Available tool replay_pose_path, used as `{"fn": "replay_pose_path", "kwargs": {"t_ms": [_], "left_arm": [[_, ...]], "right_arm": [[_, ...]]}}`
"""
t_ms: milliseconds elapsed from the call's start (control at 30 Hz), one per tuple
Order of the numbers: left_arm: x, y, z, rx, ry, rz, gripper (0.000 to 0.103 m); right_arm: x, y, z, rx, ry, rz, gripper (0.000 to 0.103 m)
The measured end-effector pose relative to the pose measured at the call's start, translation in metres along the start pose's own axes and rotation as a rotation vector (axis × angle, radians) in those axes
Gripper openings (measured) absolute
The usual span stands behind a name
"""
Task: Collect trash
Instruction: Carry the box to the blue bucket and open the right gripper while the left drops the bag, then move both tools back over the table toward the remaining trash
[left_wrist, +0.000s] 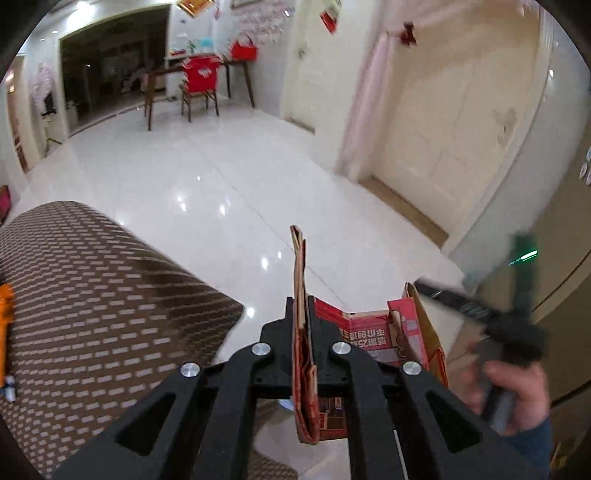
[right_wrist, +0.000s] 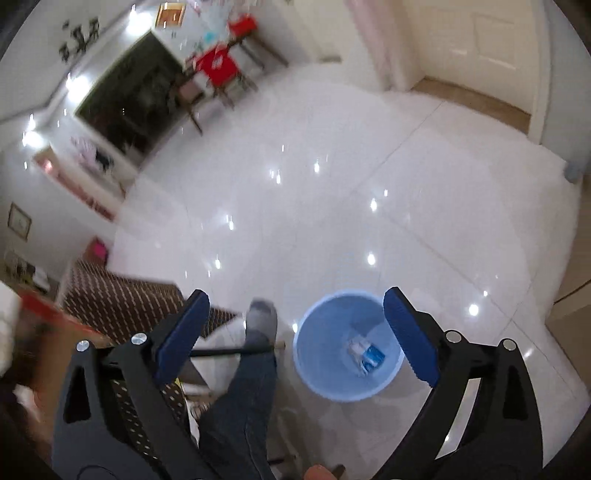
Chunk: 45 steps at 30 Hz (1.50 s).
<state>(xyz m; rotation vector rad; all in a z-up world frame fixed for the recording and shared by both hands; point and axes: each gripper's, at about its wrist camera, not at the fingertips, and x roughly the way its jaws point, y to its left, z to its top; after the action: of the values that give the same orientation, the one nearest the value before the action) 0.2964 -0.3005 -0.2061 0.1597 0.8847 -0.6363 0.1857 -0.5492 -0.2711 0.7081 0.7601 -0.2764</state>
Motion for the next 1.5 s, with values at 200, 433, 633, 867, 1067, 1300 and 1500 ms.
{"fn": "replay_pose_path", "kwargs": {"t_ms": [200, 433, 633, 867, 1067, 1300, 1500], "left_arm": [[0.074, -0.03, 0.004, 0.054, 0.142, 0.022, 0.004], [0.129, -0.035, -0.001, 0.033, 0.257, 0.01, 0.039], [0.114, -0.031, 0.001, -0.039, 0.178, 0.045, 0.091], [0.069, -0.028, 0.006, -0.038, 0.081, 0.07, 0.092], [0.02, -0.028, 0.007, -0.019, -0.017, 0.074, 0.094], [-0.034, -0.025, 0.005, -0.008, -0.115, 0.061, 0.094], [-0.08, -0.019, -0.003, -0.006, -0.241, 0.07, 0.094]], "right_arm": [[-0.043, -0.004, 0.004, 0.004, -0.091, 0.016, 0.095], [-0.05, 0.007, 0.002, -0.009, -0.113, 0.021, 0.097], [-0.048, 0.02, -0.007, -0.026, -0.122, 0.02, 0.097], [-0.057, 0.03, -0.009, -0.055, -0.151, -0.001, 0.097], [-0.073, 0.051, -0.012, -0.096, -0.21, -0.034, 0.097], [-0.096, 0.08, -0.02, -0.161, -0.263, -0.041, 0.097], [-0.115, 0.102, -0.027, -0.174, -0.29, -0.013, 0.097]]}}
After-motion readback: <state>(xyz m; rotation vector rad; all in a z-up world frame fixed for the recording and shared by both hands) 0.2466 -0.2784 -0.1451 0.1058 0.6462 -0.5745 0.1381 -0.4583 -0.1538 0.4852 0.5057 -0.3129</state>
